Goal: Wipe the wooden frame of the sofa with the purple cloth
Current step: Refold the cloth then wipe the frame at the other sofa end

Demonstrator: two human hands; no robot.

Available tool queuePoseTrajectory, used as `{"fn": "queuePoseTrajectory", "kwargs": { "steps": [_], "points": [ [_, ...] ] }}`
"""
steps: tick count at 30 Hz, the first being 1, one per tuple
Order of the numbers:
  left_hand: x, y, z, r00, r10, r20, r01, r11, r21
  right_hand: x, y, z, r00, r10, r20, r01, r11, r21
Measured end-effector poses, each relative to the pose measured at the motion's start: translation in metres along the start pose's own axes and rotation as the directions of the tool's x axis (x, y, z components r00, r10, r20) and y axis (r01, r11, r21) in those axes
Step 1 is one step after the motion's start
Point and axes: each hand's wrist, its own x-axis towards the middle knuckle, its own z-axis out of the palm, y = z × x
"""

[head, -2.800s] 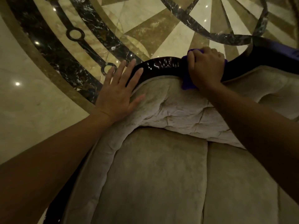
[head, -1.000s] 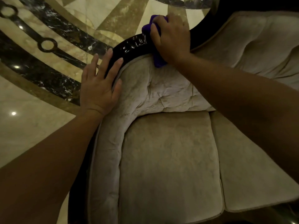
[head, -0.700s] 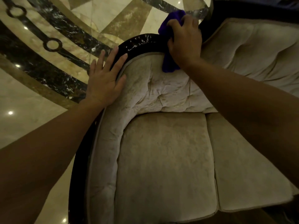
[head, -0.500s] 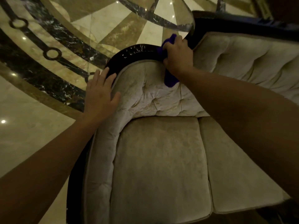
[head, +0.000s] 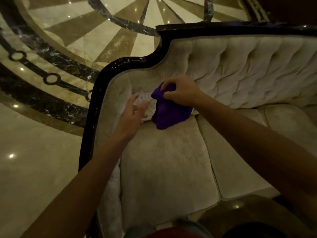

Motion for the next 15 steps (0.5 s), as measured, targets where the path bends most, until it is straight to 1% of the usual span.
{"fn": "queuePoseTrajectory", "kwargs": {
  "steps": [1,2,4,5,6,7,8,10,11,13,15],
  "points": [
    [-0.013,0.013,0.019,0.997,-0.027,0.067,0.032,0.996,-0.082,-0.026,0.003,-0.012,0.999,-0.019,-0.026,0.021,0.999,0.049],
    [-0.022,0.012,0.026,0.992,-0.068,0.107,0.090,0.972,-0.216,-0.039,0.000,-0.011,0.998,-0.056,-0.031,0.059,0.995,0.085],
    [-0.052,0.030,0.072,0.953,-0.123,0.278,0.246,0.849,-0.468,-0.097,0.015,-0.036,0.993,-0.074,-0.096,0.086,0.987,0.133],
    [-0.063,0.018,0.073,0.935,-0.151,0.322,0.321,0.747,-0.583,-0.111,0.011,-0.027,0.992,-0.090,-0.091,0.102,0.984,0.145],
    [-0.079,0.025,0.096,0.913,-0.163,0.374,0.384,0.651,-0.655,-0.141,0.024,-0.038,0.991,-0.077,-0.108,0.092,0.985,0.147],
    [-0.093,0.035,0.119,0.894,-0.180,0.409,0.431,0.589,-0.683,-0.170,0.037,-0.047,0.991,-0.053,-0.119,0.068,0.990,0.121],
    [-0.102,0.032,0.129,0.889,-0.199,0.413,0.447,0.572,-0.687,-0.186,0.042,-0.041,0.992,-0.053,-0.115,0.064,0.993,0.099],
    [-0.121,0.035,0.164,0.896,-0.219,0.386,0.429,0.650,-0.627,-0.220,0.062,-0.037,0.990,-0.069,-0.124,0.076,0.995,0.056],
    [-0.130,0.037,0.180,0.897,-0.241,0.369,0.426,0.692,-0.583,-0.237,0.072,-0.036,0.990,-0.065,-0.129,0.075,0.995,0.072],
    [-0.144,0.044,0.203,0.904,-0.281,0.323,0.419,0.733,-0.536,-0.261,0.089,-0.035,0.988,-0.054,-0.145,0.076,0.986,0.150],
    [-0.159,0.049,0.227,0.907,-0.329,0.264,0.420,0.758,-0.498,-0.290,0.114,-0.038,0.987,-0.019,-0.158,0.064,0.957,0.284]
  ]
}}
